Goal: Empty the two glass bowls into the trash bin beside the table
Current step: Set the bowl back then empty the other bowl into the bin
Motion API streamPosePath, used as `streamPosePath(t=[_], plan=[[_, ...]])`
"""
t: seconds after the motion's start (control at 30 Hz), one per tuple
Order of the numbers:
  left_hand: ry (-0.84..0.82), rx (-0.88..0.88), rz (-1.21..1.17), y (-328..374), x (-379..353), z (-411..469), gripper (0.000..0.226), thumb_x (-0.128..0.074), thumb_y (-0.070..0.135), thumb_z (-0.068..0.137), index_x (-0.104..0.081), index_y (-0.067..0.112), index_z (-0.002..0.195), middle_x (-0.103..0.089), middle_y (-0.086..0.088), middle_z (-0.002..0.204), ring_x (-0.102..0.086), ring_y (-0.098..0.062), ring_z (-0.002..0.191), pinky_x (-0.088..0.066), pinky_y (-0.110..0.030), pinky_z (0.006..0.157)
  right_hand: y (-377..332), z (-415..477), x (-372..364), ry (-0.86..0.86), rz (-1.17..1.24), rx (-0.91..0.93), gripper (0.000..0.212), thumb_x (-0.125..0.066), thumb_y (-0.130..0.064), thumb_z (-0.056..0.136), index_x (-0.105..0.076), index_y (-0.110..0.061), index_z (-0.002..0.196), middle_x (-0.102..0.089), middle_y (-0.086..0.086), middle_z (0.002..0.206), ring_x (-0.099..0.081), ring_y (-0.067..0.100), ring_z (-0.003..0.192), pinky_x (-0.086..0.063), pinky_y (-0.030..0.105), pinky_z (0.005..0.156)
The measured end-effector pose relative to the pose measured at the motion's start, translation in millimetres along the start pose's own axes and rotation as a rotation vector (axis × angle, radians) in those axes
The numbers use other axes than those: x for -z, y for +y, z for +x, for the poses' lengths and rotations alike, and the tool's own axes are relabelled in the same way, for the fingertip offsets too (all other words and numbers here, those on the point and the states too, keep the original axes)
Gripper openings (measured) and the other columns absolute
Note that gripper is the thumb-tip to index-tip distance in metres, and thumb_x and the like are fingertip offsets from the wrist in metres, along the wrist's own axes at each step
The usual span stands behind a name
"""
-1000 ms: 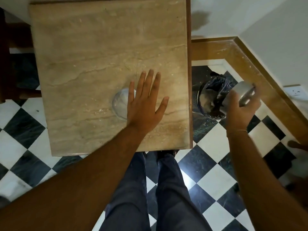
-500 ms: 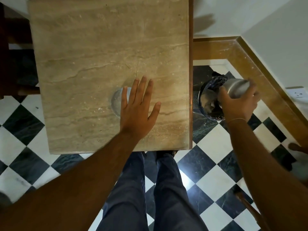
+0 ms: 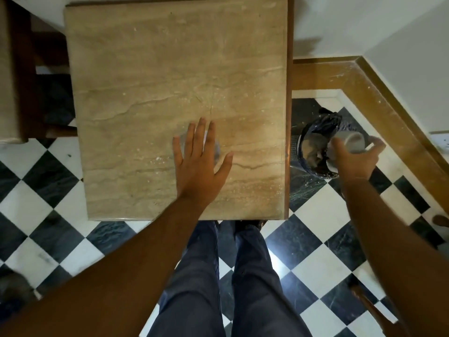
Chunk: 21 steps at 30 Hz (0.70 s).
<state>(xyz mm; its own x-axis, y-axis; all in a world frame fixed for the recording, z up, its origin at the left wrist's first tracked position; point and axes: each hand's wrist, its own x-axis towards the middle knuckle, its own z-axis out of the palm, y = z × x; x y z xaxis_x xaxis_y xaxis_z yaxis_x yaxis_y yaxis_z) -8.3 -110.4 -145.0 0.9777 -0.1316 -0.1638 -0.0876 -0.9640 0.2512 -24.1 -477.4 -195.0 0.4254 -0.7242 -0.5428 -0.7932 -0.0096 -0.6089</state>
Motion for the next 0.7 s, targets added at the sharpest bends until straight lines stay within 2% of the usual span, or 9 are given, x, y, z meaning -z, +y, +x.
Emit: streamPosePath(t=[0.07, 0.13, 0.23, 0.3, 0.37, 0.43, 0.57, 0.63, 0.7], plan=[[-0.029, 0.109, 0.003, -7.4, 3.1, -1.6, 0.092, -0.039, 0.075, 0.104, -0.011, 0.024, 0.176, -0.01, -0.002, 0.185, -0.005, -0.026, 0.172, 0.003, -0.062, 0.134, -3.4, -9.2, 12.1, -0.157, 0.35, -0.198, 0.075, -0.079, -0.055, 0.094, -0.052, -0.025, 0.157, -0.059, 0.019, 0.16, -0.066, 0.036, 0.136, -0.065, 0.048, 0.098], [-0.058, 0.232, -0.004, -15.1, 7.0, -2.2, 0.106, -0.041, 0.086, 0.095, -0.006, 0.026, 0.176, -0.005, -0.001, 0.186, -0.001, -0.028, 0.172, 0.008, -0.067, 0.131, -10.8, -23.2, 23.5, -0.321, 0.64, -0.347, 0.068, -0.07, -0.062, 0.094, -0.069, -0.027, 0.153, -0.065, 0.017, 0.158, -0.067, 0.041, 0.138, -0.061, 0.055, 0.105], [-0.164, 0.355, -0.051, -24.9, 14.7, -1.5, 0.13, -0.043, 0.102, 0.078, 0.007, 0.031, 0.174, 0.006, -0.001, 0.185, 0.006, -0.033, 0.171, 0.004, -0.077, 0.126, -18.4, -48.8, 27.9, -0.54, 0.838, -0.437, 0.071, -0.078, -0.068, 0.089, -0.076, -0.028, 0.147, -0.074, 0.022, 0.149, -0.073, 0.054, 0.132, -0.058, 0.072, 0.103], [-0.278, 0.387, -0.094, -28.0, 19.6, 2.8, 0.144, -0.054, 0.105, 0.067, 0.015, 0.034, 0.172, 0.014, 0.001, 0.184, 0.006, -0.034, 0.171, -0.005, -0.08, 0.126, -21.9, -67.9, 19.0, -0.684, 0.801, -0.444, 0.082, -0.08, -0.08, 0.086, -0.073, -0.028, 0.149, -0.075, 0.024, 0.145, -0.073, 0.057, 0.129, -0.06, 0.075, 0.101], [-0.372, 0.382, -0.097, -29.3, 24.0, 9.9, 0.152, -0.065, 0.101, 0.063, 0.017, 0.034, 0.171, 0.015, 0.002, 0.184, 0.002, -0.033, 0.171, -0.014, -0.079, 0.126, -32.8, -85.2, 1.7, -0.767, 0.694, -0.414, 0.072, -0.066, -0.082, 0.097, -0.071, -0.032, 0.149, -0.079, 0.018, 0.142, -0.078, 0.047, 0.125, -0.065, 0.068, 0.096], [-0.434, 0.355, -0.076, -25.1, 24.6, 15.5, 0.152, -0.076, 0.092, 0.065, 0.014, 0.032, 0.172, 0.01, 0.002, 0.184, -0.005, -0.033, 0.17, -0.019, -0.077, 0.126, -44.2, -98.5, -17.6, -0.752, 0.476, -0.33, 0.051, -0.057, -0.07, 0.111, -0.073, -0.035, 0.145, -0.079, 0.011, 0.142, -0.08, 0.037, 0.124, -0.07, 0.054, 0.086], [-0.437, 0.313, -0.053, -19.9, 25.7, 21.0, 0.141, -0.091, 0.065, 0.074, 0.002, 0.028, 0.173, -0.006, -0.003, 0.181, -0.019, -0.034, 0.164, -0.032, -0.072, 0.124, -54.8, -119.9, -57.8, -0.611, 0.113, -0.18, 0.029, -0.073, -0.058, 0.106, -0.078, -0.03, 0.112, -0.078, 0.003, 0.124, -0.076, 0.029, 0.111, -0.07, 0.033, 0.062], [-0.432, 0.287, -0.049, -21.5, 26.7, 23.7, 0.135, -0.093, 0.059, 0.074, -0.007, 0.027, 0.173, -0.012, -0.005, 0.179, -0.024, -0.035, 0.161, -0.041, -0.065, 0.12, -52.8, -121.8, -73.5, -0.546, 0.065, -0.162, 0.026, -0.081, -0.052, 0.102, -0.081, -0.027, 0.101, -0.079, 0.001, 0.116, -0.077, 0.032, 0.112, -0.072, 0.036, 0.061], [-0.427, 0.264, -0.045, -23.7, 28.7, 24.9, 0.134, -0.094, 0.055, 0.072, -0.013, 0.024, 0.173, -0.017, -0.007, 0.176, -0.029, -0.037, 0.156, -0.048, -0.059, 0.114, -49.5, -119.0, -84.7, -0.508, 0.027, -0.153, 0.025, -0.086, -0.05, 0.099, -0.082, -0.025, 0.103, -0.08, 0.008, 0.126, -0.076, 0.037, 0.12, -0.075, 0.05, 0.076]])
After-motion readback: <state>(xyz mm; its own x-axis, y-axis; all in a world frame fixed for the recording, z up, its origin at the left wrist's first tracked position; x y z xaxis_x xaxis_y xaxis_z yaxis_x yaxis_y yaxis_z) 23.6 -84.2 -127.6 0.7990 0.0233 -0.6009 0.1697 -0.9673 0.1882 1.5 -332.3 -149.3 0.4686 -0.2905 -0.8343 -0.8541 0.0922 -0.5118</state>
